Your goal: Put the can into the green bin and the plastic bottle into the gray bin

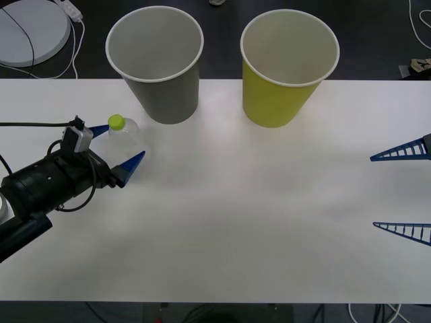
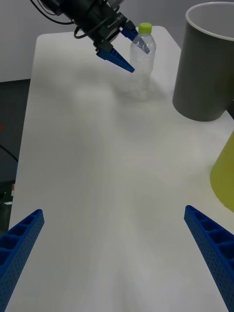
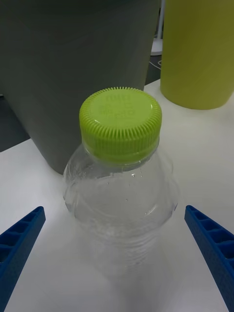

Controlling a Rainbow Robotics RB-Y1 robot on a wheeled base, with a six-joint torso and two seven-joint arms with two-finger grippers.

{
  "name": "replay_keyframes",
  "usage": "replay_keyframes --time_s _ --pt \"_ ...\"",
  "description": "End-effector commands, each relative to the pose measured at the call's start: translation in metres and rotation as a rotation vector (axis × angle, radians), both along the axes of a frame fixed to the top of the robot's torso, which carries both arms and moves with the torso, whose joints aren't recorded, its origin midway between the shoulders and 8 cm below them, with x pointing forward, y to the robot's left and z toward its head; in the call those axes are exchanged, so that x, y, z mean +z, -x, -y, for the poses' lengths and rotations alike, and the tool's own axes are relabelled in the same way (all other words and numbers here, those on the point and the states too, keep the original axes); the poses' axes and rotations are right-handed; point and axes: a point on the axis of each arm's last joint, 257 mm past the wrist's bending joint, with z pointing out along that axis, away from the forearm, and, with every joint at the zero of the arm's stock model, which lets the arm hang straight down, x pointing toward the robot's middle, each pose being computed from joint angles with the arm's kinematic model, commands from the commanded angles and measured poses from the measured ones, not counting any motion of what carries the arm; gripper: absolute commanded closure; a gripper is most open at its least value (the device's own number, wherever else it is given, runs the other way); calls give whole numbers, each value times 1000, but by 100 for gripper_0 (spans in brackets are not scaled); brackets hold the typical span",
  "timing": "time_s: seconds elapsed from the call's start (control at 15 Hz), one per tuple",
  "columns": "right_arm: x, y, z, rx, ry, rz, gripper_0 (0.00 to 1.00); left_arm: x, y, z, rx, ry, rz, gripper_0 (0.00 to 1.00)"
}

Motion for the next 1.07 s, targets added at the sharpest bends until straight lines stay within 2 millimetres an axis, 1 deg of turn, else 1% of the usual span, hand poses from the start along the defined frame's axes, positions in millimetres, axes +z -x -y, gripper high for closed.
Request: replay_keyframes --time_s 0.07,0.47,1.07 --pt "0 0 0 0 0 0 0 1 -4 3 -2 4 1 0" --pt "0 0 0 0 0 0 0 3 -10 14 -4 14 16 0" --pt "0 0 0 0 0 0 0 7 -17 24 -9 14 31 0"
